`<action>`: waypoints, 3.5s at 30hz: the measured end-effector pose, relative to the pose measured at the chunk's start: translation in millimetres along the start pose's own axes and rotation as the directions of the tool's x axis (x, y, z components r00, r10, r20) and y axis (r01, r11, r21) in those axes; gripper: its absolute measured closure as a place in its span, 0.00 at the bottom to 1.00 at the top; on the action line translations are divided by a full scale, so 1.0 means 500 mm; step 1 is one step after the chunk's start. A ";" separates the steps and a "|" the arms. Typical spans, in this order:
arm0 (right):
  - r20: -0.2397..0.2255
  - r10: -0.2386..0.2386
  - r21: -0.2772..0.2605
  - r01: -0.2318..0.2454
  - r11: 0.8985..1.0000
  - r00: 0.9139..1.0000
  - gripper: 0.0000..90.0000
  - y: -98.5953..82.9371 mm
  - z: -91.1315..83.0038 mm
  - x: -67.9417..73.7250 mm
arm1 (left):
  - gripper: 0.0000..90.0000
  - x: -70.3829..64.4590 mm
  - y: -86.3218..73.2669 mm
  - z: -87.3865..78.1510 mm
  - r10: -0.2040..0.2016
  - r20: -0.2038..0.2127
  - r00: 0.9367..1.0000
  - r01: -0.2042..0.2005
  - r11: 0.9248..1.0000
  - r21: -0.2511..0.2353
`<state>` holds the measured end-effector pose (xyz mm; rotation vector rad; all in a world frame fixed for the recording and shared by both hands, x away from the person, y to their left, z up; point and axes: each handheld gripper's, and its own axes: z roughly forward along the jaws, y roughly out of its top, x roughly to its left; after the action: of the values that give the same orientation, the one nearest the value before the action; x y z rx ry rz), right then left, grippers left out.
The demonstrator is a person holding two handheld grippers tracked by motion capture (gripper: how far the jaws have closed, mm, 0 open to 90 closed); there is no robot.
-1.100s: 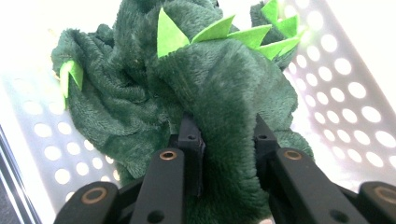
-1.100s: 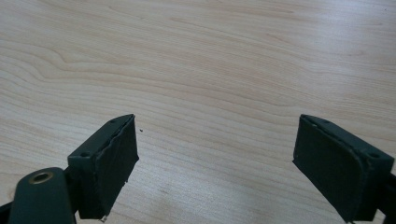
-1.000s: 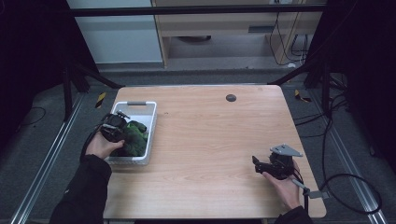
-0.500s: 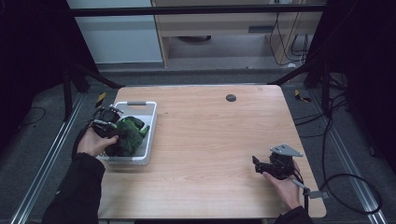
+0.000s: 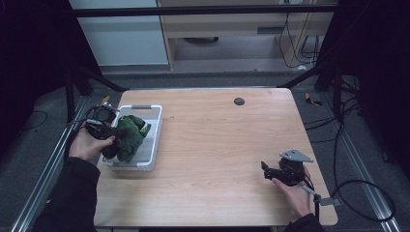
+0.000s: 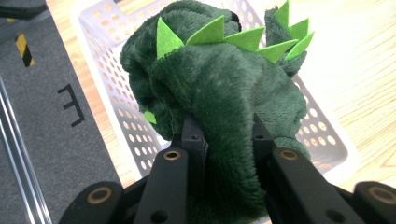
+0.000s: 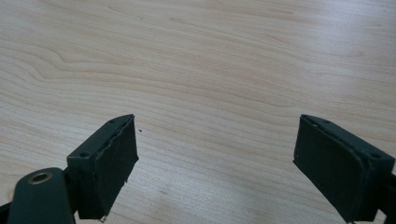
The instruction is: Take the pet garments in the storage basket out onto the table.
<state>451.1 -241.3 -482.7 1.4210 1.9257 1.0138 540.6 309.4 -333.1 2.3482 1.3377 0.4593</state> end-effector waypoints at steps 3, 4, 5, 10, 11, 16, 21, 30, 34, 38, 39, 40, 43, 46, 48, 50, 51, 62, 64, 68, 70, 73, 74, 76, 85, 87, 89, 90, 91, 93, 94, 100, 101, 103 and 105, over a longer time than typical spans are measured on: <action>0.000 0.000 0.000 0.000 1.000 1.000 0.15 0.000 0.000 0.000 | 0.83 -0.001 0.005 -0.013 0.003 -0.004 1.000 -0.003 1.000 -0.007; 0.000 0.000 0.000 0.000 1.000 1.000 0.15 0.000 0.000 0.000 | 0.83 -0.001 0.006 -0.017 0.011 -0.006 1.000 -0.011 1.000 -0.005; -0.001 0.003 0.000 -0.003 1.000 1.000 0.15 0.000 0.000 0.000 | 0.83 -0.002 0.008 -0.021 0.014 -0.008 1.000 -0.014 1.000 -0.007; 0.000 0.000 -0.002 0.000 1.000 1.000 0.15 0.000 0.000 0.000 | 0.83 -0.008 0.015 -0.038 0.029 -0.004 1.000 -0.029 0.999 -0.018; 0.000 0.000 -0.002 0.000 1.000 1.000 0.15 0.000 0.000 0.000 | 0.83 -0.011 0.016 -0.041 0.036 -0.004 0.999 -0.036 0.999 -0.018; 0.001 -0.001 -0.003 0.001 1.000 1.000 0.15 0.000 0.000 0.000 | 0.83 -0.020 0.021 -0.053 0.059 0.010 0.998 -0.059 0.998 -0.024; 0.001 -0.005 -0.004 0.005 1.000 1.000 0.15 0.000 0.000 0.000 | 0.83 -0.034 0.027 -0.069 0.089 0.021 0.996 -0.088 0.996 -0.032; 0.003 -0.007 -0.006 0.007 1.000 1.000 0.15 0.000 0.000 0.000 | 0.83 -0.062 0.038 -0.099 0.152 0.045 0.987 -0.150 0.988 -0.046; 0.003 -0.005 -0.007 0.005 1.000 1.000 0.15 0.000 -0.001 0.000 | 0.83 -0.081 0.044 -0.110 0.189 0.064 0.980 -0.186 0.981 -0.060; 0.003 -0.007 -0.007 0.007 1.000 1.000 0.15 0.000 0.000 0.000 | 0.83 -0.103 0.049 -0.117 0.221 0.077 0.972 -0.216 0.974 -0.068; 0.004 -0.007 -0.007 0.007 1.000 1.000 0.15 0.000 0.000 0.000 | 0.83 -0.109 0.051 -0.118 0.233 0.080 0.969 -0.227 0.971 -0.073; 0.004 -0.008 -0.007 0.008 1.000 1.000 0.15 0.000 0.000 0.000 | 0.83 -0.116 0.052 -0.120 0.241 0.086 0.967 -0.235 0.969 -0.073; 0.004 -0.008 -0.007 0.008 1.000 1.000 0.15 0.000 -0.001 0.000 | 0.83 -0.138 0.059 -0.124 0.277 0.106 0.955 -0.269 0.960 -0.080; 0.005 -0.008 -0.008 0.008 1.000 1.000 0.15 0.000 -0.001 0.000 | 0.83 -0.161 0.065 -0.127 0.302 0.116 0.946 -0.293 0.952 -0.088; 0.004 -0.007 -0.008 0.007 1.000 1.000 0.15 0.000 -0.001 0.000 | 0.83 -0.175 0.069 -0.129 0.323 0.121 0.939 -0.314 0.945 -0.090; 0.004 -0.007 -0.008 0.007 1.000 1.000 0.15 0.000 -0.001 0.000 | 0.83 -0.188 0.073 -0.132 0.345 0.128 0.930 -0.336 0.937 -0.092; 0.005 -0.007 -0.008 0.007 1.000 1.000 0.14 0.000 -0.001 0.000 | 0.83 -0.195 0.075 -0.132 0.355 0.132 0.926 -0.345 0.934 -0.094; 0.005 -0.010 -0.009 0.010 1.000 1.000 0.14 0.000 -0.001 0.000 | 0.83 -0.252 0.094 -0.114 0.434 0.167 0.885 -0.424 0.901 -0.094; 0.004 -0.009 -0.008 0.009 1.000 1.000 0.14 0.000 -0.001 0.000 | 0.83 -0.262 0.097 -0.110 0.446 0.173 0.878 -0.436 0.895 -0.092; 0.002 -0.007 -0.007 0.007 1.000 1.000 0.14 0.000 -0.001 0.001 | 0.83 -0.284 0.106 -0.099 0.475 0.185 0.860 -0.467 0.880 -0.091; 0.003 -0.010 -0.008 0.010 1.000 1.000 0.14 0.000 -0.001 0.000 | 0.83 -0.297 0.112 -0.093 0.491 0.196 0.849 -0.481 0.871 -0.098; 0.004 -0.011 -0.008 0.011 1.000 1.000 0.14 0.000 -0.001 0.000 | 0.83 -0.315 0.119 -0.084 0.508 0.211 0.835 -0.498 0.861 -0.102; 0.004 -0.011 -0.008 0.011 1.000 1.000 0.14 0.000 -0.001 0.000 | 0.83 -0.322 0.121 -0.081 0.515 0.209 0.831 -0.506 0.857 -0.102; 0.004 -0.011 -0.009 0.011 1.000 1.000 0.14 0.000 -0.001 0.000 | 0.83 -0.334 0.125 -0.076 0.529 0.214 0.821 -0.520 0.848 -0.103; 0.002 -0.013 -0.011 0.013 1.000 1.000 0.14 0.000 -0.001 0.000 | 0.83 -0.385 0.141 -0.051 0.591 0.244 0.769 -0.580 0.806 -0.122; 0.004 -0.016 -0.012 0.017 1.000 1.000 0.14 0.000 -0.001 0.000 | 0.83 -0.394 0.142 -0.045 0.598 0.251 0.761 -0.587 0.800 -0.126; 0.005 -0.016 -0.011 0.016 1.000 1.000 0.14 0.000 -0.001 -0.001 | 0.83 -0.403 0.144 -0.037 0.610 0.257 0.749 -0.601 0.790 -0.125; 0.005 -0.016 -0.011 0.016 1.000 1.000 0.14 0.000 -0.001 -0.001 | 0.83 -0.406 0.145 -0.033 0.616 0.259 0.744 -0.608 0.785 -0.121; 0.005 -0.015 -0.011 0.016 1.000 1.000 0.14 0.000 -0.001 -0.001 | 0.83 -0.409 0.146 -0.029 0.622 0.258 0.740 -0.614 0.780 -0.119; 0.006 -0.016 -0.010 0.016 1.000 1.000 0.14 0.000 -0.001 -0.001 | 0.83 -0.415 0.148 -0.021 0.630 0.261 0.732 -0.624 0.773 -0.115; 0.006 -0.017 -0.011 0.017 1.000 1.000 0.14 0.000 -0.001 -0.001 | 0.83 -0.417 0.149 -0.018 0.632 0.261 0.729 -0.627 0.771 -0.114; 0.008 -0.012 -0.014 0.012 1.000 1.000 0.14 0.000 -0.001 -0.002 | 0.83 -0.430 0.153 0.013 0.643 0.294 0.708 -0.642 0.758 -0.114; 0.008 -0.012 -0.014 0.012 1.000 1.000 0.14 0.000 -0.001 -0.002 | 0.83 -0.432 0.153 0.019 0.643 0.298 0.706 -0.642 0.758 -0.114; 0.009 -0.012 -0.014 0.012 1.000 1.000 0.14 0.000 -0.001 -0.002 | 0.83 -0.436 0.151 0.036 0.650 0.306 0.696 -0.655 0.749 -0.101; 0.008 -0.010 -0.014 0.010 1.000 1.000 0.14 0.000 -0.002 -0.003 | 0.83 -0.439 0.151 0.051 0.650 0.321 0.689 -0.660 0.745 -0.093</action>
<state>450.8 -242.8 -482.0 1.4042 1.9147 1.0140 500.6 79.3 -337.0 2.7294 0.3054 0.2047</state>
